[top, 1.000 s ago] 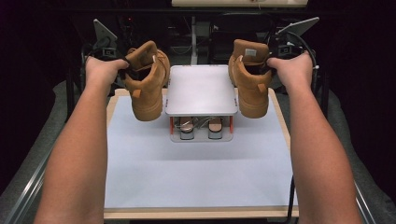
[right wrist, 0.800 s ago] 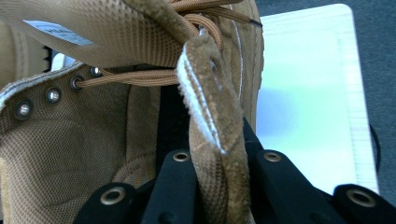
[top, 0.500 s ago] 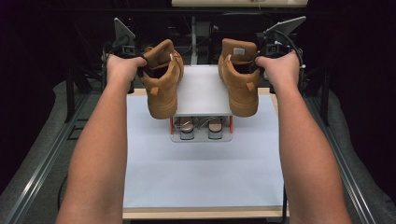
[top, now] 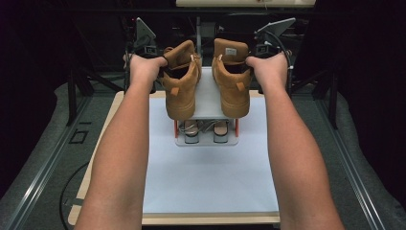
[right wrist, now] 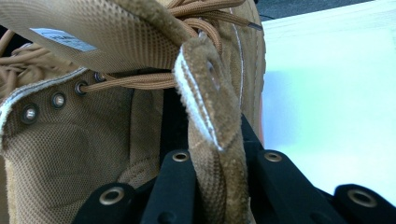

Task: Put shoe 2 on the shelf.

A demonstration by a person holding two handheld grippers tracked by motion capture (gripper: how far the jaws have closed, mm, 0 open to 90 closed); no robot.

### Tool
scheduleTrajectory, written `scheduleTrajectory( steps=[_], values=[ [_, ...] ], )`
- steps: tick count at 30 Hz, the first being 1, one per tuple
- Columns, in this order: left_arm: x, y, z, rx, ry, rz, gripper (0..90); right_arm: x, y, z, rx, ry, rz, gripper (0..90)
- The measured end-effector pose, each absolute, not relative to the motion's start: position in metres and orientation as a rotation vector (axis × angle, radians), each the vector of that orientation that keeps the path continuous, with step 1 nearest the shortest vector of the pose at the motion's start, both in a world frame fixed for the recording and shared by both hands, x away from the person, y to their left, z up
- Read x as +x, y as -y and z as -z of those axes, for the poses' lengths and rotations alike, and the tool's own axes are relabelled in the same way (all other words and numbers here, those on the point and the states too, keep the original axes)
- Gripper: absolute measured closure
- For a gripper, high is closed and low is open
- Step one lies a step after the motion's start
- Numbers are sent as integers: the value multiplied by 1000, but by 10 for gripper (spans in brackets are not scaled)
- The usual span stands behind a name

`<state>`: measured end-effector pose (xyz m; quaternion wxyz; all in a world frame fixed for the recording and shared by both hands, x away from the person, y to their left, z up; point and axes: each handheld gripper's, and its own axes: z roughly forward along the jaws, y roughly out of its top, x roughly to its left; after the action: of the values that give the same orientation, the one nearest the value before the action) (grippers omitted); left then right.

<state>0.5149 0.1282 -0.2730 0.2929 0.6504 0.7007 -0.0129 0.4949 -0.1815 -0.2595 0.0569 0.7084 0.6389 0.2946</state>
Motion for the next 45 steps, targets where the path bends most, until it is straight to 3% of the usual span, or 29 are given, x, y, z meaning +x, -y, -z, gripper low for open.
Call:
scheduleTrajectory(
  steps=[27,45],
  values=[
    [537,-112,299,1686,-1896,61,833,518,167,289,2219,-1877,-930,821],
    [542,-99,294,1828,-1815,13,741,520,162,287,2111,-1983,-858,748]
  ],
)
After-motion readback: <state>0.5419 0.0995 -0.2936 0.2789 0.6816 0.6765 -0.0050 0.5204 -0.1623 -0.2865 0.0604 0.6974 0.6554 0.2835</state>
